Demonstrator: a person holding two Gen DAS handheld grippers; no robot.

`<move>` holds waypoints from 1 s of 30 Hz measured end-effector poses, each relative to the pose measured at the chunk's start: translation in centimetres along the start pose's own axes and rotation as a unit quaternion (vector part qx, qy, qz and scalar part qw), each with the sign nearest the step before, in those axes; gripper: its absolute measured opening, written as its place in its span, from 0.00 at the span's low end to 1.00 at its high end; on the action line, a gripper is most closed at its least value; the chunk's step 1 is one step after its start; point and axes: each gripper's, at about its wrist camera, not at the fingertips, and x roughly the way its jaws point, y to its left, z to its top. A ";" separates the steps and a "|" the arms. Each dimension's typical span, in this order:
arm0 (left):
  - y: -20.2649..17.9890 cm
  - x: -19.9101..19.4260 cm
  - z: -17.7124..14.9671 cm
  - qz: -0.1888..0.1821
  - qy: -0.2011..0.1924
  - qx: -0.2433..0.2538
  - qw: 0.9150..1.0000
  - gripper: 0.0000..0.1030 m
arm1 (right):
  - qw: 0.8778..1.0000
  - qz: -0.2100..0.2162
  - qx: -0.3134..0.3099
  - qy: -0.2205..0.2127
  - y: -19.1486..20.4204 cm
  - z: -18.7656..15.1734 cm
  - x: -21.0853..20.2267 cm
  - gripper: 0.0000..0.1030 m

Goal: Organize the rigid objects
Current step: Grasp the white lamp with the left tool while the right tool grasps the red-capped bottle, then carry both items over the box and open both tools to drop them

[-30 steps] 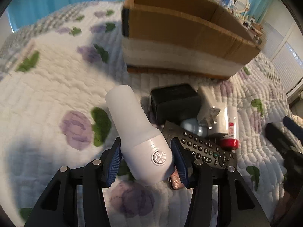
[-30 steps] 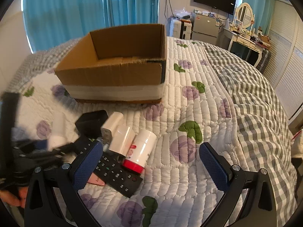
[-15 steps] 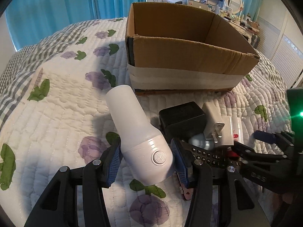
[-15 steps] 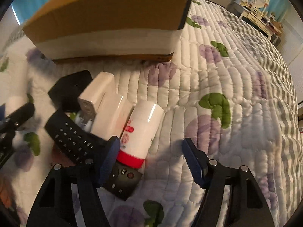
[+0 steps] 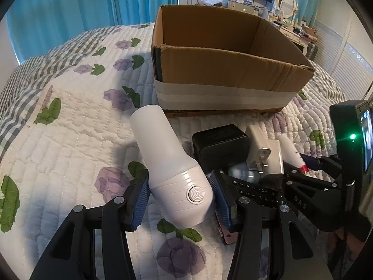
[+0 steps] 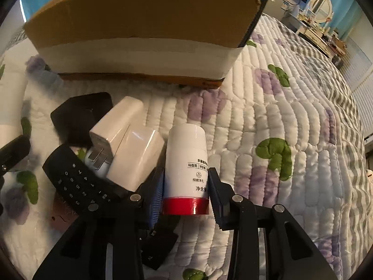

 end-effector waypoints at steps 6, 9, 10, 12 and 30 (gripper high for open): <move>-0.5 -1.9 0.1 -0.008 -0.022 0.007 1.000 0.51 | 0.998 0.021 0.009 -0.056 -0.4 -0.7 -3.4 0.35; -0.7 -3.5 0.4 -0.014 -0.034 0.010 0.999 0.51 | 0.997 0.031 0.014 -0.075 -0.5 -1.0 -5.2 0.35; -0.8 -4.1 0.6 -0.017 -0.039 0.011 0.999 0.51 | 0.996 0.033 0.015 -0.080 -0.2 -0.6 -5.7 0.35; -0.8 -5.3 1.0 -0.024 -0.049 0.010 0.998 0.51 | 0.995 0.037 0.015 -0.093 -0.3 -0.1 -7.3 0.35; -1.9 -14.3 14.7 -0.061 -0.158 0.044 0.985 0.51 | 0.969 0.063 -0.016 -0.237 -1.8 10.2 -22.7 0.34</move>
